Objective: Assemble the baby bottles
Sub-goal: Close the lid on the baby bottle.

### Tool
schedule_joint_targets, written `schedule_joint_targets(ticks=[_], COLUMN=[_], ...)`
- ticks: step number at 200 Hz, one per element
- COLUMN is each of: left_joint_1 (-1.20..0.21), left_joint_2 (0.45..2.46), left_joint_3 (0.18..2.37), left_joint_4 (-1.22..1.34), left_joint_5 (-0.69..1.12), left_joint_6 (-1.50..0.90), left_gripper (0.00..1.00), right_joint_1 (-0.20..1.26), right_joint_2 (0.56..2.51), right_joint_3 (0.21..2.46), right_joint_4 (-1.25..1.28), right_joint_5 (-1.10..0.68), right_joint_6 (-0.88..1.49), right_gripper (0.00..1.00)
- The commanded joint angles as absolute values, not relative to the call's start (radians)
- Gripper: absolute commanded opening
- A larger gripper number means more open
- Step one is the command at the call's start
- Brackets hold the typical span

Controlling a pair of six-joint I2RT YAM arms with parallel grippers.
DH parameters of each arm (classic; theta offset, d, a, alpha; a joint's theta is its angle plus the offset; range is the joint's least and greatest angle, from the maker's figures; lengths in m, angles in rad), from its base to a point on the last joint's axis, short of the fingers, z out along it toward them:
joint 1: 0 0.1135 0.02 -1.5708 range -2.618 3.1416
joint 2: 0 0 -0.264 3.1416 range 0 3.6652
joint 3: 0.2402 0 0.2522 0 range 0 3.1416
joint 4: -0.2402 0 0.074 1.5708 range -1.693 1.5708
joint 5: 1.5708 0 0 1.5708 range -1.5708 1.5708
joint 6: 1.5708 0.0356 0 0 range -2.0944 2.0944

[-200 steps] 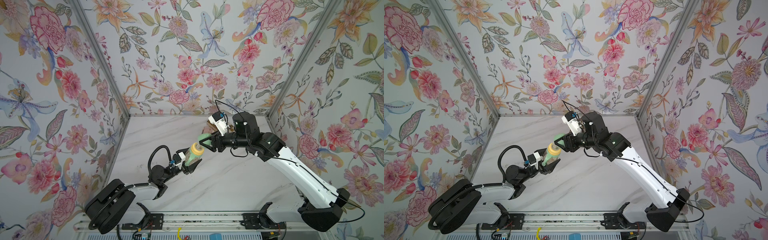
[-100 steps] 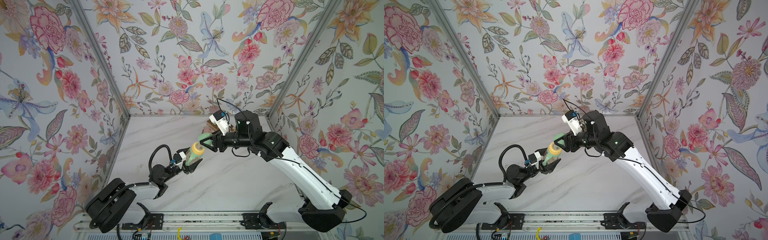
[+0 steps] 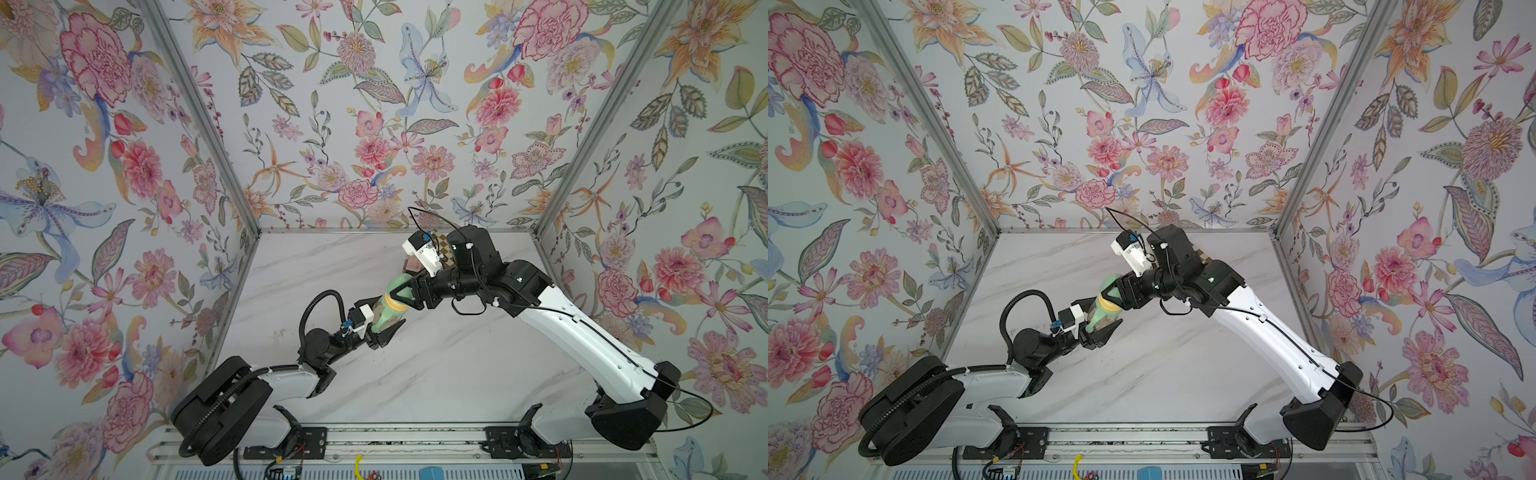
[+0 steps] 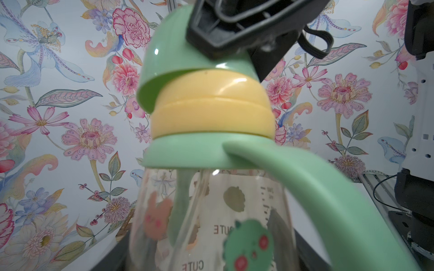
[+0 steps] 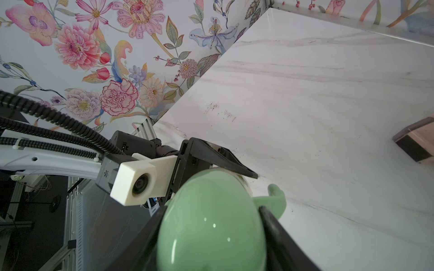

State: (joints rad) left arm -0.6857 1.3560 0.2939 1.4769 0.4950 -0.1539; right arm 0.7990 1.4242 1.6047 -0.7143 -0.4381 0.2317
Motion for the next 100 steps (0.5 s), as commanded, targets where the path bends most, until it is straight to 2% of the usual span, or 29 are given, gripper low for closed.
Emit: schedule_joint_targets(ticks=[1,100], left_joint_1=[-0.692,-0.692], left_joint_2=[1.337,1.348], left_joint_3=[0.319,0.348], left_joint_4=[1.560,1.533], left_joint_5=[0.511,0.517], left_joint_6=[-0.134,-0.138], left_gripper=[0.00,0.00], right_joint_1=[0.808,0.821], right_joint_2=[1.440,1.432], right_joint_3=[1.625,1.592], right_joint_4=[-0.762,-0.806], right_joint_5=[-0.456,-0.521], right_joint_6=[0.203,0.158], right_gripper=[0.61,0.64])
